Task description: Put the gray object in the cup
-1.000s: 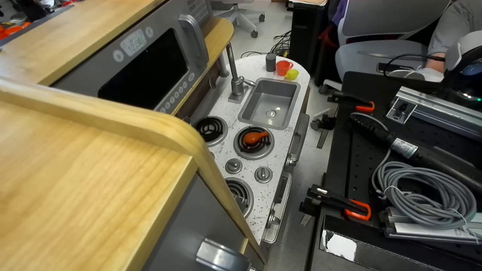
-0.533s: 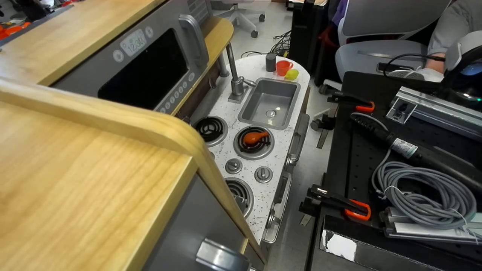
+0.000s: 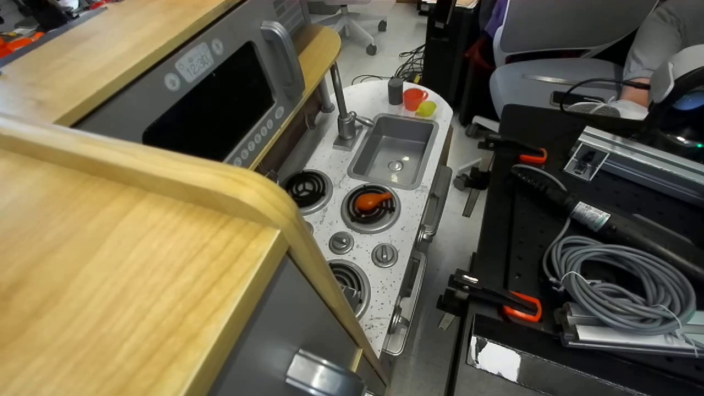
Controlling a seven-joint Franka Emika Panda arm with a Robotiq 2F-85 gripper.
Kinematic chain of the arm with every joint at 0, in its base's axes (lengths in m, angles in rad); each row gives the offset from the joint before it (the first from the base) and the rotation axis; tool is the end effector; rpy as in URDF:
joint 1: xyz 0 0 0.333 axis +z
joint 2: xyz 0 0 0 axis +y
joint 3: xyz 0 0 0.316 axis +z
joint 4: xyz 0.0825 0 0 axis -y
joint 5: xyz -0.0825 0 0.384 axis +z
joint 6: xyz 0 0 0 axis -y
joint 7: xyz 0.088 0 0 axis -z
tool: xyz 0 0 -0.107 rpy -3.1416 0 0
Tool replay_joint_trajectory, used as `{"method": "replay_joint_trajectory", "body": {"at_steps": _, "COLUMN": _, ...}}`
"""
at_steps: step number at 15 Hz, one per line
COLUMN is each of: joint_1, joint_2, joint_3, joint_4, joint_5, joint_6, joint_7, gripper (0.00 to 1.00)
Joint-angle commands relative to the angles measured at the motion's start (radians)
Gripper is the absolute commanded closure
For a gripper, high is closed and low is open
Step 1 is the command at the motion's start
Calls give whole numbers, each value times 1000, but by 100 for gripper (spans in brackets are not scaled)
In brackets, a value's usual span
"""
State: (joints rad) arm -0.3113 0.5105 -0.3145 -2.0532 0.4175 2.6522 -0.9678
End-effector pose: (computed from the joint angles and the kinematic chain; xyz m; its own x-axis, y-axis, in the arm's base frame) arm 0.4851 -0.3598 0.2076 0.9895 0.0349 0.1404 0.0283 -0.9984 0.0490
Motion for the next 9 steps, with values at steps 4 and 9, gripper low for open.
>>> {"method": "replay_joint_trajectory", "body": {"at_steps": 4, "joint_1": -104, "joint_2": 262, "joint_3": 29, "joint_4": 310, "joint_5": -235, "joint_6": -35, "joint_7": 403, "gripper": 0}}
{"method": "replay_joint_trajectory", "body": {"at_steps": 9, "joint_1": -124, "joint_2": 371, "joint_3": 55, "joint_4": 474, "joint_5": -344, "joint_6": -86, "joint_7": 592, "gripper": 0}}
